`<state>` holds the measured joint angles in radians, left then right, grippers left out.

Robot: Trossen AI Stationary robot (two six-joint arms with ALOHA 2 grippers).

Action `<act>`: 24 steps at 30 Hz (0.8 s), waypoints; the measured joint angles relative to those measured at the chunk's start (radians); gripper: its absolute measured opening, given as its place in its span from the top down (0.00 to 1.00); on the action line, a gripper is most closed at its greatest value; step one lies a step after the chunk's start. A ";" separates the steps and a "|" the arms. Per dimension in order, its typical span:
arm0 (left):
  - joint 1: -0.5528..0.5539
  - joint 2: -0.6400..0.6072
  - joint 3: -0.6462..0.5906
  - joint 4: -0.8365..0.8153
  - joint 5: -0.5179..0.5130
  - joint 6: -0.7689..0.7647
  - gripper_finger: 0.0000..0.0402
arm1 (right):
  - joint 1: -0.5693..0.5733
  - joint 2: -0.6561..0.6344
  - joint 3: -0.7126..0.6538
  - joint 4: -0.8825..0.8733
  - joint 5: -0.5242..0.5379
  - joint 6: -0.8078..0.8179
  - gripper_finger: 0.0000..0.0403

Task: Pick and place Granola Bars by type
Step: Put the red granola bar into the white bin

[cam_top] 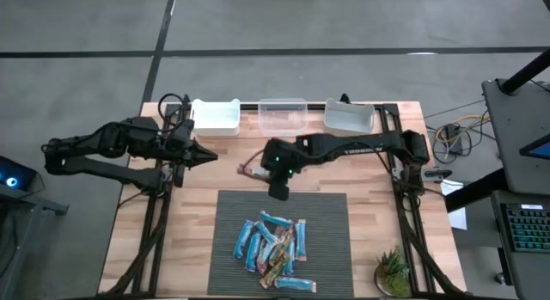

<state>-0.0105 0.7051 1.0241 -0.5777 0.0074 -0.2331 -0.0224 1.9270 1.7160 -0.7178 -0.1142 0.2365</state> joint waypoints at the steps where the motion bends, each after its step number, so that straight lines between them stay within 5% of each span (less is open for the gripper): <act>1: 0.000 -0.002 0.000 -0.001 0.000 0.001 1.00 | -0.008 0.000 0.022 -0.008 0.000 0.000 0.85; 13: 0.000 -0.017 0.000 -0.093 -0.036 0.005 1.00 | -0.136 0.003 0.238 -0.072 -0.003 -0.012 0.85; 24: 0.000 -0.051 0.000 -0.092 -0.062 0.022 1.00 | -0.242 0.004 0.272 -0.072 -0.049 -0.005 0.85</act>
<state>-0.0105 0.6545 1.0241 -0.6697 -0.0547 -0.2110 -0.2639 1.9312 1.9877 -0.7902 -0.1634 0.2319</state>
